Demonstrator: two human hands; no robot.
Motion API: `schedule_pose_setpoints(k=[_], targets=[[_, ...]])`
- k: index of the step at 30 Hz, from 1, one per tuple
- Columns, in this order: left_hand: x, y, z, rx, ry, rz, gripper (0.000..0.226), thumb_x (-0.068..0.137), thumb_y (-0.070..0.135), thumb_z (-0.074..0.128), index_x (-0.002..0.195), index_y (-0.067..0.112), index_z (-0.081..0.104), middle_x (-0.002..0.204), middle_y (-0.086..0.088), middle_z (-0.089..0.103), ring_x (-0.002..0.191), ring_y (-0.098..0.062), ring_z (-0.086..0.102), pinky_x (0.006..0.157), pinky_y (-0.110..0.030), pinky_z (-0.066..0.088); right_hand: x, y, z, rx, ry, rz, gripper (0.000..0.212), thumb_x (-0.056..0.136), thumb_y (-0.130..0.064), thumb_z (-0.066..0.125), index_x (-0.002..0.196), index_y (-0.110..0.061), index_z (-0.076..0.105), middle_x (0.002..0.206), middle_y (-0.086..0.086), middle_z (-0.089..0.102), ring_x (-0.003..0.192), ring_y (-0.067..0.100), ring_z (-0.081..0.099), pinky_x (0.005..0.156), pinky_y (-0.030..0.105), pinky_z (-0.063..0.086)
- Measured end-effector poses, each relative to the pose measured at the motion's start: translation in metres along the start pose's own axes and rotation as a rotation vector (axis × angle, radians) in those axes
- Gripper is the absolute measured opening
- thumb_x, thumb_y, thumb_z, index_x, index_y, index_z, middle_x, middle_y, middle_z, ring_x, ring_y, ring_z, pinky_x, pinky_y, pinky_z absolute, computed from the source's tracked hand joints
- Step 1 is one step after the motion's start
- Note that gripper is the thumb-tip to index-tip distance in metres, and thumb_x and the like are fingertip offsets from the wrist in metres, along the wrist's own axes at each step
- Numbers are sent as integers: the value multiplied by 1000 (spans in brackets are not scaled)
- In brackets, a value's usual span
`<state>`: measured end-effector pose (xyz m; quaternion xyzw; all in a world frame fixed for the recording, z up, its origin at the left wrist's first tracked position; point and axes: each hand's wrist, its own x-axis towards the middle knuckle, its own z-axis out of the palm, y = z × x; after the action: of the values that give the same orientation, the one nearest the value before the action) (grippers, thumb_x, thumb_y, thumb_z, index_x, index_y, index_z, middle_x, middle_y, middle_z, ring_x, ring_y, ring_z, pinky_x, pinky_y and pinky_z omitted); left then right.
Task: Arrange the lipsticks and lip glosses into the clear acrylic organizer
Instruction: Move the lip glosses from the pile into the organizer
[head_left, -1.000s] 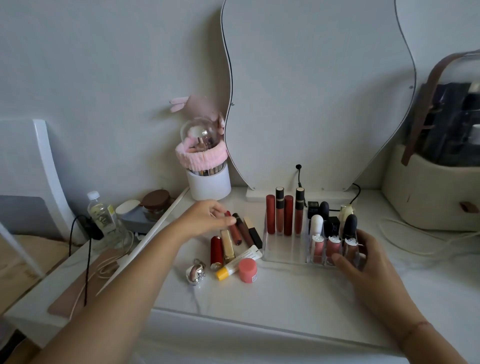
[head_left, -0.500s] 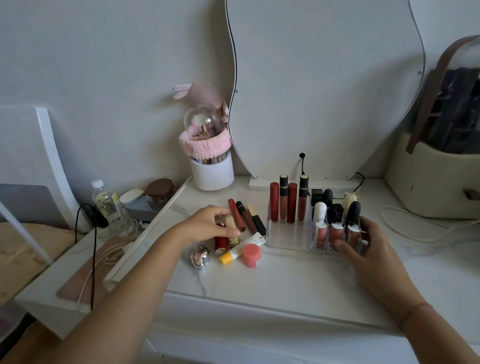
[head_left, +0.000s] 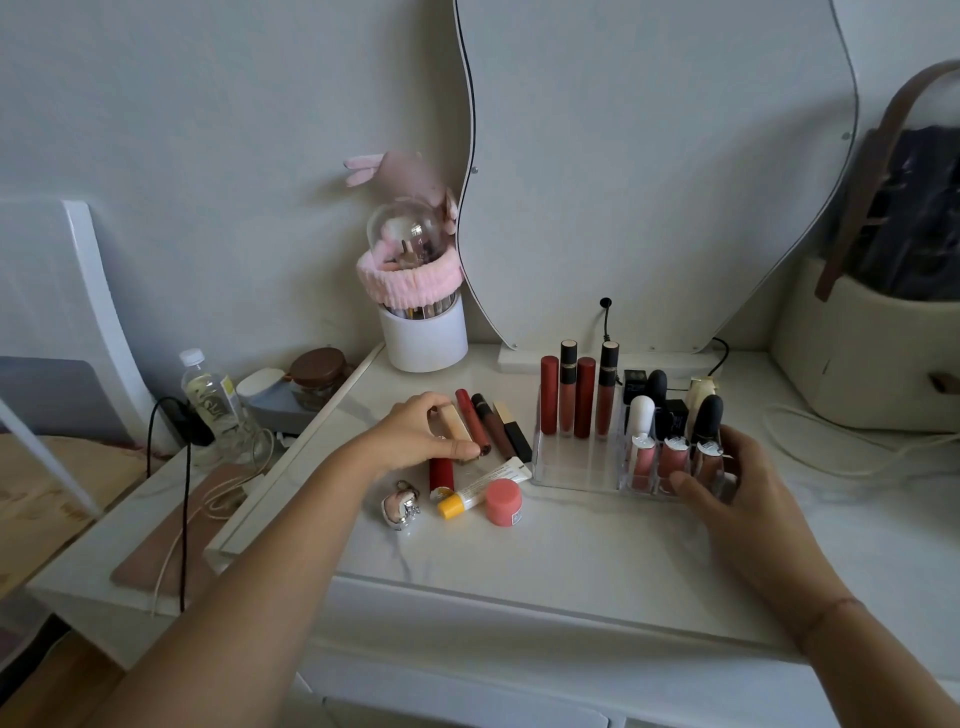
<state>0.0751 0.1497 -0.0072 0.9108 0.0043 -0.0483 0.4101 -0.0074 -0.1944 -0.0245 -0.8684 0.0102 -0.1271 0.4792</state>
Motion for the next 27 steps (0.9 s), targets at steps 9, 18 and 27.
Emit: schedule_pose_setpoints(k=[9,18,27], targets=[[-12,19,-2,-309,246,220,37,76,9,73,104,28,59,98,1,71,90,-18,66,85,-28,52,-2,-2,-1,12,-5,2,63,83,-30,69,138,-26,37,129,2,57,111,18,57,92,35,45],[-22,93,20,-388,246,479,34,77,14,72,98,40,66,93,13,69,88,-11,68,80,-24,54,-3,-5,-1,11,-11,15,63,83,-29,68,138,-25,37,130,3,56,114,19,57,93,36,45],[-20,96,56,-231,307,433,30,71,8,76,94,25,66,88,5,68,78,-8,63,71,-12,48,-4,-8,-3,27,-19,33,64,83,-31,69,138,-27,37,130,1,56,115,19,57,99,42,46]])
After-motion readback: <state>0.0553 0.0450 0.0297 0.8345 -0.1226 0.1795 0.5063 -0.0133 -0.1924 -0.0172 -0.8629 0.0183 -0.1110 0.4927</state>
